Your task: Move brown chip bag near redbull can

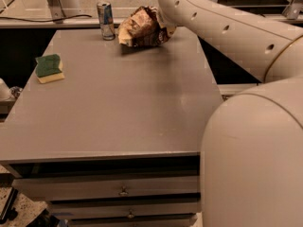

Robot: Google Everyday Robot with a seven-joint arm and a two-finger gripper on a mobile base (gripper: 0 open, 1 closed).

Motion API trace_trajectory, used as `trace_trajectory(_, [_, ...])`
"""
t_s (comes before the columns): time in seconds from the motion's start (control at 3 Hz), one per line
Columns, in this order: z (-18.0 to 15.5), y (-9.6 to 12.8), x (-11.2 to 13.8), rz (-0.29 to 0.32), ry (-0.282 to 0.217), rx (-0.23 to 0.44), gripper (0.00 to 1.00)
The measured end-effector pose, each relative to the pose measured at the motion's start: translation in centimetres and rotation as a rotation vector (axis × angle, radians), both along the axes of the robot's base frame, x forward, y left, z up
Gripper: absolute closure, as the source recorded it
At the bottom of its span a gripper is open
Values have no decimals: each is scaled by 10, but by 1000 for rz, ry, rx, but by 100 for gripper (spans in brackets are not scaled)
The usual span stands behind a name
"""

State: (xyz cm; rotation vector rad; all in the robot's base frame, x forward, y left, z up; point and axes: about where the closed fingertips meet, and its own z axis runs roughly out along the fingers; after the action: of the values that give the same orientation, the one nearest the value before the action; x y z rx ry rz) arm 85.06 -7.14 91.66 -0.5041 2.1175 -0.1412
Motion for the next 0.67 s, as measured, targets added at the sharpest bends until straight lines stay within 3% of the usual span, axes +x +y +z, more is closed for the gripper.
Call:
trace_trajectory(0.33, [-3, 4, 0, 9, 16, 5, 83])
trace_trajectory(0.67, [-5, 1, -2, 7, 24, -1, 59])
